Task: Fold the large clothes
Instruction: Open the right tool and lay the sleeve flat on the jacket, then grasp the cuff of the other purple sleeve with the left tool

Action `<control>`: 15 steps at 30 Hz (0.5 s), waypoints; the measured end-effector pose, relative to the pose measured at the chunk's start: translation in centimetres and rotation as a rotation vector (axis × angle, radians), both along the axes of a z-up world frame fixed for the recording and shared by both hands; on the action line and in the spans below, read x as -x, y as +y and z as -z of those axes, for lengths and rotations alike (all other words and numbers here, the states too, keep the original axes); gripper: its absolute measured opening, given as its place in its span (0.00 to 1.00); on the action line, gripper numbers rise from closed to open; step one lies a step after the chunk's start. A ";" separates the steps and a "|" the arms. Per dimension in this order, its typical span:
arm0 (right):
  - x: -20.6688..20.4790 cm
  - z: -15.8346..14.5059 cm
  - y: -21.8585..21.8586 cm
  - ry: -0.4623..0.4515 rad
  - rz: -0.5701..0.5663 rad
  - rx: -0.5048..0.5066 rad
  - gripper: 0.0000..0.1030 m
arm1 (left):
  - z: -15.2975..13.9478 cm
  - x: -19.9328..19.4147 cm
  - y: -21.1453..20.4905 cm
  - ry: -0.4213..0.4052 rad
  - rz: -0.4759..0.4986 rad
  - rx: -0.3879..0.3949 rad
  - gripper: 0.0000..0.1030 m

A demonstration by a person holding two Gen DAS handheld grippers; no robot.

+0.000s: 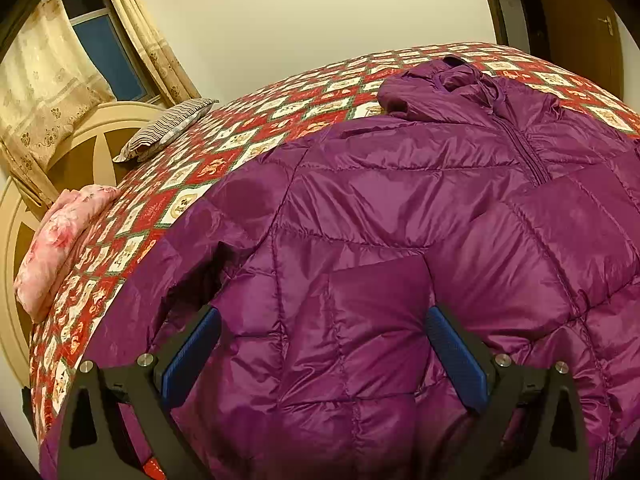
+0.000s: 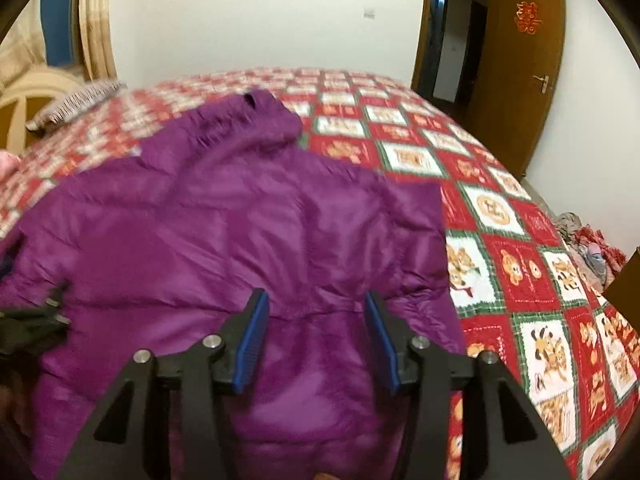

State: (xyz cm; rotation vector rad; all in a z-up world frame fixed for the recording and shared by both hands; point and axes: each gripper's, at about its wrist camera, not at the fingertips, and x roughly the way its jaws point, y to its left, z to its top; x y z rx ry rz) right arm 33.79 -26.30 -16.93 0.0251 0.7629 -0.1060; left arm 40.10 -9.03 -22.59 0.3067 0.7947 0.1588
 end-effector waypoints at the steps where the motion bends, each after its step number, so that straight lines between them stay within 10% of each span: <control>1: 0.1 -0.4 1.0 -0.011 -0.022 0.005 0.51 | 0.0 0.0 0.0 0.000 0.000 0.000 0.99; 15: -1.8 4.1 4.5 0.087 -0.109 0.019 0.59 | 0.0 -0.1 0.0 -0.003 -0.001 -0.002 0.99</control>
